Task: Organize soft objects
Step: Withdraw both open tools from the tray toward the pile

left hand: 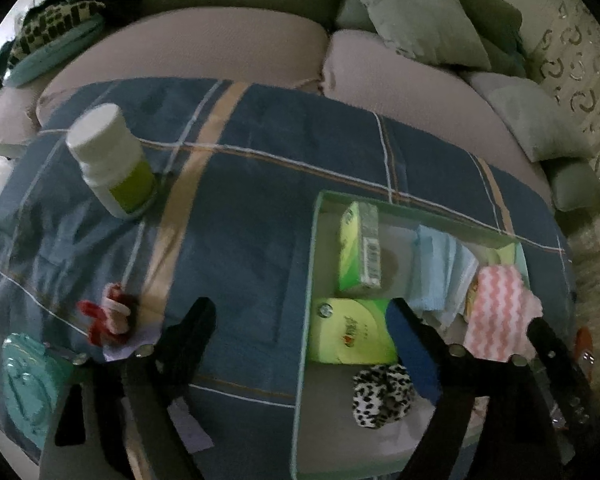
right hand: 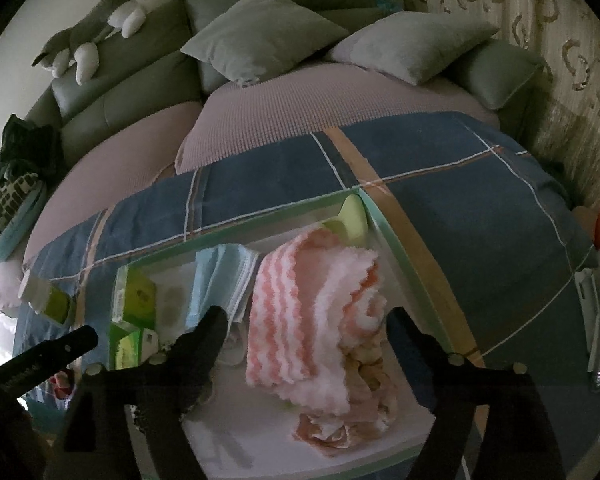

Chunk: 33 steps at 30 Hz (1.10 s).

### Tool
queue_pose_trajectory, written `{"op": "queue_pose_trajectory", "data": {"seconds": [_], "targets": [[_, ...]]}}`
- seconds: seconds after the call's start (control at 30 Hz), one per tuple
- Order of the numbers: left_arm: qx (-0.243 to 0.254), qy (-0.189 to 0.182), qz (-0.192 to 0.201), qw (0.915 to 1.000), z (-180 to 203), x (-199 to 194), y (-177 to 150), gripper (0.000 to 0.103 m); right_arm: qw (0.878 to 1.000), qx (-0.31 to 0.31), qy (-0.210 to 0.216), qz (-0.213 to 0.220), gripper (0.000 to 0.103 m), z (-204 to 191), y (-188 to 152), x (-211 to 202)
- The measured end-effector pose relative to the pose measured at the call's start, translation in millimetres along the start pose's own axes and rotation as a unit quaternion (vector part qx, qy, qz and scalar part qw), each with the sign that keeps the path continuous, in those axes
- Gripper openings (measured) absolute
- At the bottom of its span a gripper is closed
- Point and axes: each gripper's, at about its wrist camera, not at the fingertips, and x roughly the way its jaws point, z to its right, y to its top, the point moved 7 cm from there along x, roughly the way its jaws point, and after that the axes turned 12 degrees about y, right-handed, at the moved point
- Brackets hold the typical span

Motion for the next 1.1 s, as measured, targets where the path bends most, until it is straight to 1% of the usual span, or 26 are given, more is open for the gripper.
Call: {"op": "queue_pose_trajectory", "data": {"seconds": [0.07,0.13,0.23,0.3,0.37,0.43,0.47,0.73,0.93,1.1], "targets": [[-0.004,0.009,0.014,0.9998,-7,-5,5,0.091,1.0,0.0,0.003,0.006,0.092,-2,2,-4],[-0.011,0.009,0.023,0.9996,-14,-10,8,0.091,1.0,-0.002,0.006,0.012,0.096,-5,3,-7],[-0.025,0.009,0.038,0.9989,-27,-19,13,0.091,1.0,-0.007,0.009,0.017,0.096,-10,5,-8],[-0.032,0.017,0.052,0.998,-38,-27,17,0.092,1.0,-0.011,0.013,0.017,0.096,-14,5,-8],[-0.041,0.021,0.062,0.997,-48,-35,19,0.094,1.0,-0.015,0.018,0.018,0.098,-18,5,-8],[-0.051,0.024,0.068,0.9961,-58,-40,21,0.102,0.999,-0.018,0.02,0.02,0.1,-22,5,-8],[-0.056,0.026,0.073,0.9954,-65,-43,22,0.102,0.999,-0.019,0.022,0.021,0.101,-24,5,-8],[-0.088,0.045,0.084,0.9915,-108,-57,23,0.102,0.999,-0.036,0.034,0.017,0.101,-42,2,-5],[-0.091,0.087,0.082,0.9887,-141,-64,18,0.102,0.997,-0.054,0.056,0.009,0.101,-65,-3,-1],[-0.133,0.097,0.074,0.9836,-180,-68,11,0.102,0.994,-0.069,0.084,0.0,0.101,-89,-8,4]]}}
